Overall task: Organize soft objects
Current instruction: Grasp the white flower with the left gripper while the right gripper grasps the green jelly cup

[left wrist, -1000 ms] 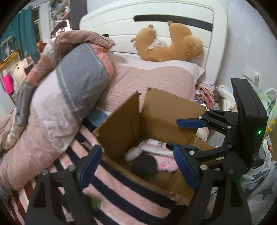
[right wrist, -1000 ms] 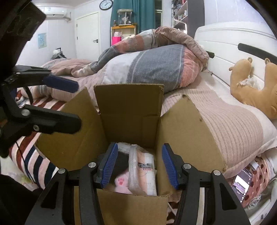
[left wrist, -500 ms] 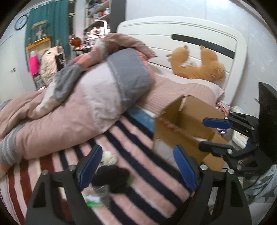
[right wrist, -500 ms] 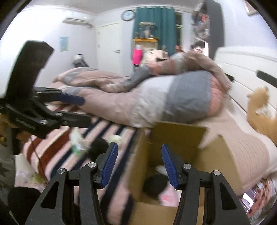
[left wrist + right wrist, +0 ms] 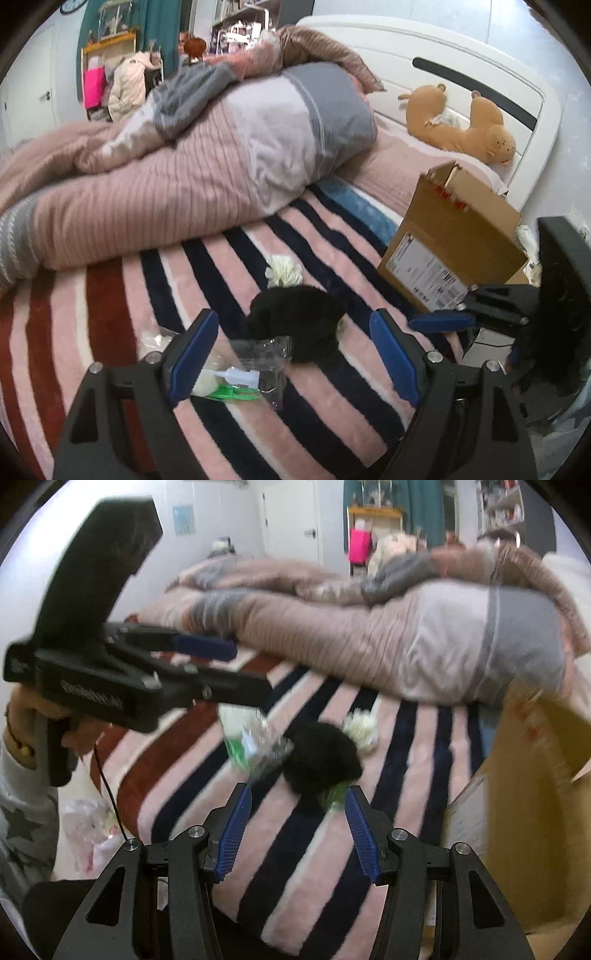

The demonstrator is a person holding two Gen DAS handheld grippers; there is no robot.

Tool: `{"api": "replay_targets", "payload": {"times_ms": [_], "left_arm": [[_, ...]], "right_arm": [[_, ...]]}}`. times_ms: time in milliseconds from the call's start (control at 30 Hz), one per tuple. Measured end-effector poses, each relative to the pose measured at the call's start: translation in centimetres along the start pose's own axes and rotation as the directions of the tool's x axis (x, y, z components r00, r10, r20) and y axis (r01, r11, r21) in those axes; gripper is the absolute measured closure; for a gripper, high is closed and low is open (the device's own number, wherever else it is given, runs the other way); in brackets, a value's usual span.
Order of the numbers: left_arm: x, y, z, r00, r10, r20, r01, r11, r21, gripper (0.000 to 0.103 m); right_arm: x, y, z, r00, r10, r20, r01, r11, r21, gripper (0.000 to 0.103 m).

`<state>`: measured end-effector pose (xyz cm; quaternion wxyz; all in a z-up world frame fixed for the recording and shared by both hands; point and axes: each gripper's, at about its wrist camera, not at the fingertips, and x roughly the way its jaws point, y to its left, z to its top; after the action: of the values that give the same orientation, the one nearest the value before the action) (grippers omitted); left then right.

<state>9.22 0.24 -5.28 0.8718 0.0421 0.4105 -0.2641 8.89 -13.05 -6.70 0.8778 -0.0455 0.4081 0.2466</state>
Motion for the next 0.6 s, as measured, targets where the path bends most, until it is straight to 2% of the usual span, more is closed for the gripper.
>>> {"api": "replay_targets", "payload": {"times_ms": [233, 333, 433, 600], "left_arm": [[4.4, 0.9, -0.5, 0.997, -0.019, -0.071, 0.019, 1.0, -0.013, 0.021], [6.1, 1.1, -0.3, 0.995, -0.039, -0.087, 0.038, 0.999, -0.015, 0.021], [7.3, 1.2, 0.0, 0.994, -0.039, -0.1, 0.038, 0.999, -0.011, 0.021], [8.1, 1.8, 0.2, 0.994, -0.03, -0.104, 0.029, 1.0, -0.011, 0.021]], "right_arm": [[5.0, -2.8, -1.5, 0.996, -0.053, -0.069, 0.056, 0.998, 0.04, 0.054], [6.8, -4.0, -1.7, 0.996, -0.043, -0.078, 0.047, 0.998, 0.05, 0.054], [8.3, -4.6, -1.6, 0.993, -0.073, -0.09, 0.077, 0.996, 0.036, 0.054], [9.7, -4.5, -1.2, 0.994, -0.078, -0.074, 0.077, 0.997, -0.016, 0.054]]}}
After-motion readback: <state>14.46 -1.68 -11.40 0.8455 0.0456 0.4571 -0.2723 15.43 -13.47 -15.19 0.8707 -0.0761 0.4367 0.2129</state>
